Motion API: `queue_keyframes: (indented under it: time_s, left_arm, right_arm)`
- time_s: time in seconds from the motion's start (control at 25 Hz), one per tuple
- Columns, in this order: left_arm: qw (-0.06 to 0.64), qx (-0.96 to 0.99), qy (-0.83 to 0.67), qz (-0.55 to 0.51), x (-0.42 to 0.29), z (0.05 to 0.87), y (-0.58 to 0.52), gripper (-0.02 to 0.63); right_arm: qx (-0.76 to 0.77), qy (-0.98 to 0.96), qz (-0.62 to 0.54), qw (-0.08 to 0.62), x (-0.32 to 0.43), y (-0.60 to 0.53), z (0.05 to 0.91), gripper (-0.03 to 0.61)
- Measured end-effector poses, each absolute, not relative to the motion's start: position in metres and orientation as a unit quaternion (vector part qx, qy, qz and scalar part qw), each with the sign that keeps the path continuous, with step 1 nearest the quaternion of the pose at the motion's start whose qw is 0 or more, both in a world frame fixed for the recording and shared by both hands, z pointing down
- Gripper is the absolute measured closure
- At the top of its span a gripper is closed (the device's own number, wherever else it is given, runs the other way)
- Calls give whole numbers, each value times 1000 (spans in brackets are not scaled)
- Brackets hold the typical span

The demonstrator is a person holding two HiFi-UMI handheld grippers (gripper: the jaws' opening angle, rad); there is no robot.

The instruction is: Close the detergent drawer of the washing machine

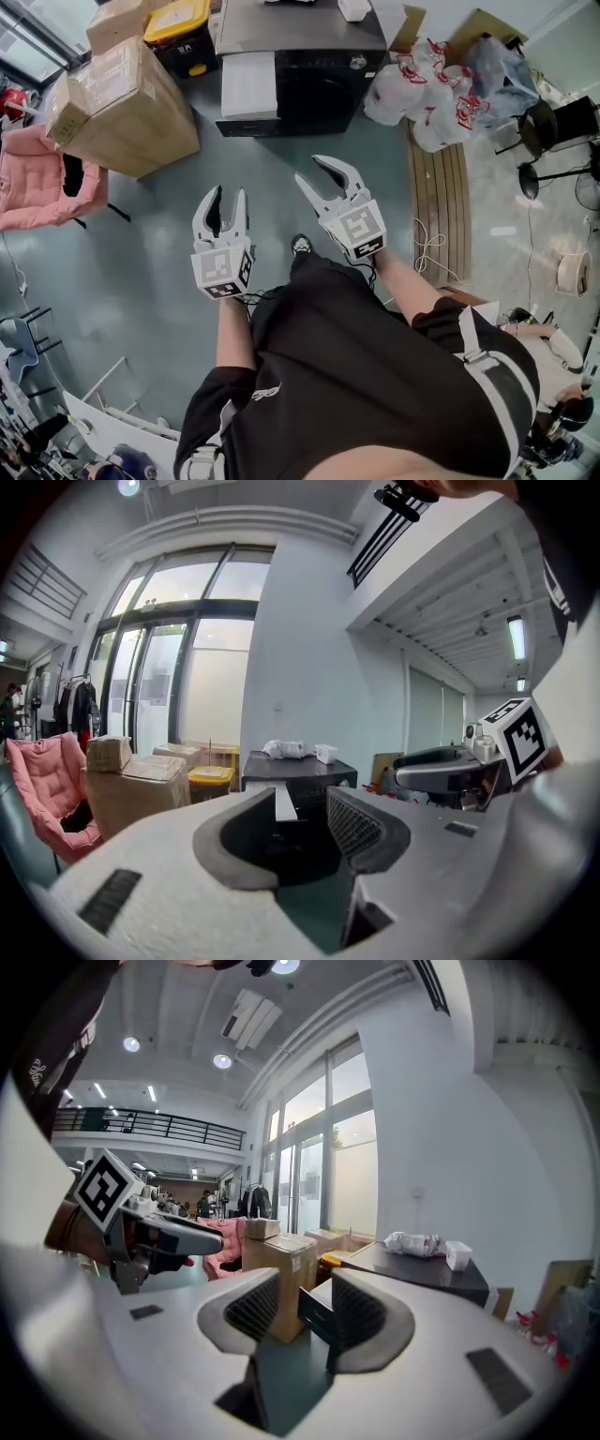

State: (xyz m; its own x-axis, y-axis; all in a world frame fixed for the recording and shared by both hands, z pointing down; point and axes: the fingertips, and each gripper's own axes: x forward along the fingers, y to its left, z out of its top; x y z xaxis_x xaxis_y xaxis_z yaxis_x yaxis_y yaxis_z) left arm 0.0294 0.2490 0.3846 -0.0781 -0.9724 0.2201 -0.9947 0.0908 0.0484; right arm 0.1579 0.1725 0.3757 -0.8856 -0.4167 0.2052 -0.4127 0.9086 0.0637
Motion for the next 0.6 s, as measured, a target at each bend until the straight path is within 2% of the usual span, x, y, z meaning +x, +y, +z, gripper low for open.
queue_keyframes:
  time_s: [0.6]
  left_arm:
    - [133, 690, -702, 120, 4, 421, 171, 423]
  right_arm:
    - [242, -960, 65, 127, 159, 100, 437, 403]
